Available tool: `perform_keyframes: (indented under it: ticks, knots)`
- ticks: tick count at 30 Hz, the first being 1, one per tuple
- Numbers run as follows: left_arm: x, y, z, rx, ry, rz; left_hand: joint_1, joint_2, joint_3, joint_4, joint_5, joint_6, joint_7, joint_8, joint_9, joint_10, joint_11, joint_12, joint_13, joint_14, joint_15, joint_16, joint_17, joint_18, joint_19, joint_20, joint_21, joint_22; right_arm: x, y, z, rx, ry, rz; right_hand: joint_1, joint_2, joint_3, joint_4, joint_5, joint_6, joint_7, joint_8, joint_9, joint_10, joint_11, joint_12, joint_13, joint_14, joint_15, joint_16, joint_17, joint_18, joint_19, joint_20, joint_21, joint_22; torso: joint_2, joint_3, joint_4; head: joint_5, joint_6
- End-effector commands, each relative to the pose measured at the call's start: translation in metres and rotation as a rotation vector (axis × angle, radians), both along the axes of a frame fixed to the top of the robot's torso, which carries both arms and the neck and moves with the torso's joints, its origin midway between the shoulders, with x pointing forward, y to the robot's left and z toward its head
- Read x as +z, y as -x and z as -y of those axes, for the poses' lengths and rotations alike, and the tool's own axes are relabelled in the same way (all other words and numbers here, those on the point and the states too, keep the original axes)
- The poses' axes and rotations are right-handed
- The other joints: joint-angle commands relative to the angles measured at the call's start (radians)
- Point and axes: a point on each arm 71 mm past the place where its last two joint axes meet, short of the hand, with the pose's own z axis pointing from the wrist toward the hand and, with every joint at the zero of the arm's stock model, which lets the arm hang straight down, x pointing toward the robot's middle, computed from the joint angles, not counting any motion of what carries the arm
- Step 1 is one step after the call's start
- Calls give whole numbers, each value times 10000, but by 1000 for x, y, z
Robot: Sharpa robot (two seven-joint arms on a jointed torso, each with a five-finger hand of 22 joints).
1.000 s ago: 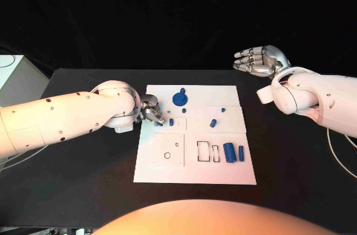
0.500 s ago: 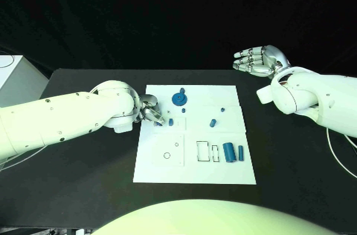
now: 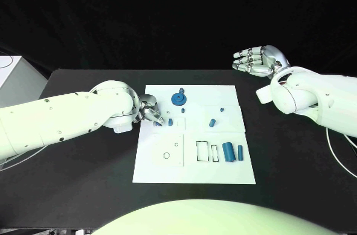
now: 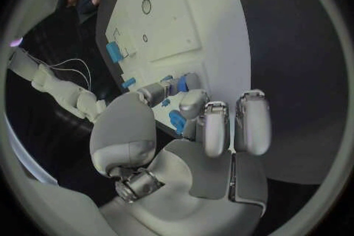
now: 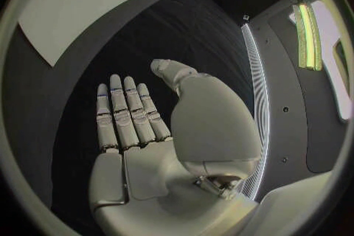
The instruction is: Assemble the parts on the task board
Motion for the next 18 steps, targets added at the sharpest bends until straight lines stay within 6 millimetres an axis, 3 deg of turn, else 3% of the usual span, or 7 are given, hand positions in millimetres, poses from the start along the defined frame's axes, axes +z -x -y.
perform_keyframes:
  ticks: [1, 11, 18]
  knots:
    - [-4, 1, -1, 54, -57, -158, -235, -140, -360, 201, -48, 63, -107, -57, -24, -24, -74, -49, -8, 1016, -73, 33, 2614, -145, -17, 34, -38, 591, 0, 1, -1, 158, -14, 23, -45, 88, -43, -4, 69, 60, 783, -39, -11, 2, 36, -22, -7, -34, 48, -57, -16, -72, -83, 16, -37, -11, -6, 3, 6, 4, 2]
    - [-4, 0, -2, 106, -44, -150, -313, -153, -1422, 709, -73, 139, -107, -84, -78, -52, -72, -49, -25, 1014, -74, 29, 2607, -144, -12, 19, -58, 586, 0, 1, -1, 155, -13, 24, -47, 89, -48, -5, 70, 61, 784, -43, -14, 4, 38, -22, -7, -44, 51, -61, -24, -74, -107, 16, -40, -23, -8, -9, 3, -4, 2]
    - [-4, -1, -2, 143, -45, -135, -303, -142, -1723, 856, -73, 150, -104, -96, -93, -60, -68, -50, -31, 1015, -74, 30, 2609, -142, -14, 15, -65, 582, 0, 1, -1, 163, -16, 20, -47, 89, -49, -5, 70, 64, 785, -43, -14, 4, 38, -22, -7, -48, 52, -64, -26, -74, -118, 17, -41, -27, -9, -15, 8, -5, 2]
